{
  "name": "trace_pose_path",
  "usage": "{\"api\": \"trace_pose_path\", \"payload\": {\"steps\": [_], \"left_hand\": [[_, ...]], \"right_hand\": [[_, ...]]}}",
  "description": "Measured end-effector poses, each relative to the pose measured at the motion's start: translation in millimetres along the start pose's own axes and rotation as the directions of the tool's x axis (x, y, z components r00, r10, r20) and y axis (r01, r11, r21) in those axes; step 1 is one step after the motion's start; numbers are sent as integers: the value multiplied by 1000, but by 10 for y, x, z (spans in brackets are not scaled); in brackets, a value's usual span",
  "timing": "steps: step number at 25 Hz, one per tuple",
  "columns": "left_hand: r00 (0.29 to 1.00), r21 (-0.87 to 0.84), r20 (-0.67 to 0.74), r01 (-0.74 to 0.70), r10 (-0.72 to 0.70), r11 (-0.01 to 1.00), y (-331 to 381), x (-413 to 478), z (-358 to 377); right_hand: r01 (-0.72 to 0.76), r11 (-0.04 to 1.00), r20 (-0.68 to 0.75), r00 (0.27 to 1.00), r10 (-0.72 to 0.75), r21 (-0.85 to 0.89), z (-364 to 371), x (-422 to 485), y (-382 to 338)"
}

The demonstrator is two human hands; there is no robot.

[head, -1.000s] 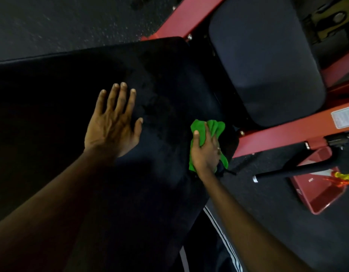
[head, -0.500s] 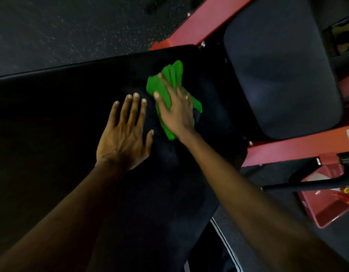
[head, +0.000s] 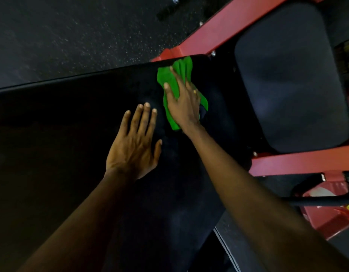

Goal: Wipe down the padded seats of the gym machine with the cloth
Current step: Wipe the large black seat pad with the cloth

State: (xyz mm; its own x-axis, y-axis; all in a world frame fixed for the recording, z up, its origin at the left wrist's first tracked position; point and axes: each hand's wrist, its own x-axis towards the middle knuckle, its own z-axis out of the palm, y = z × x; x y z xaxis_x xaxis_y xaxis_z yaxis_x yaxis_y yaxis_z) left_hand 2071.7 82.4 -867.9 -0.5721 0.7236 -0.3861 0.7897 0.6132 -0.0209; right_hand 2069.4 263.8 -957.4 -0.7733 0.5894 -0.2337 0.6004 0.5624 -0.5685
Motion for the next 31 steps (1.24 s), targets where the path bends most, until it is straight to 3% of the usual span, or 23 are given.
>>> {"api": "trace_pose_path", "payload": {"steps": [3,7,10,13,17,21,26,31], "left_hand": [[1000,-6,16,0,0,1000,-6,-5,-28],[1000,-21,8,-2,3,1000,-11,4,-33],[1000,-5,3,-3,3,1000,-13,1,-32],[1000,5,6,-7,7,1000,-8,0,-18],[1000,35,-17,2,-2,999,3,7,34],[999,9,-36,-8,9,1000,-4,-4,41],[995,-102,-86,50,-59,993,-91,-65,-110],[983,-87,-115,131,-140,988,-552,-370,-226]], "right_hand": [[-9,1000,19,1000,9,-18,-137,-1058,229],[-36,996,160,986,48,-81,-408,-2470,440],[-126,990,96,987,131,-57,-350,-2160,342],[-234,972,-49,971,233,-16,-92,-1000,124],[-205,979,-72,976,206,13,30,192,-23],[32,999,12,999,-32,-31,-83,-508,96],[16,998,155,988,-7,-57,-335,-2191,301],[71,997,127,990,-66,-31,-223,-1694,-22]]}}
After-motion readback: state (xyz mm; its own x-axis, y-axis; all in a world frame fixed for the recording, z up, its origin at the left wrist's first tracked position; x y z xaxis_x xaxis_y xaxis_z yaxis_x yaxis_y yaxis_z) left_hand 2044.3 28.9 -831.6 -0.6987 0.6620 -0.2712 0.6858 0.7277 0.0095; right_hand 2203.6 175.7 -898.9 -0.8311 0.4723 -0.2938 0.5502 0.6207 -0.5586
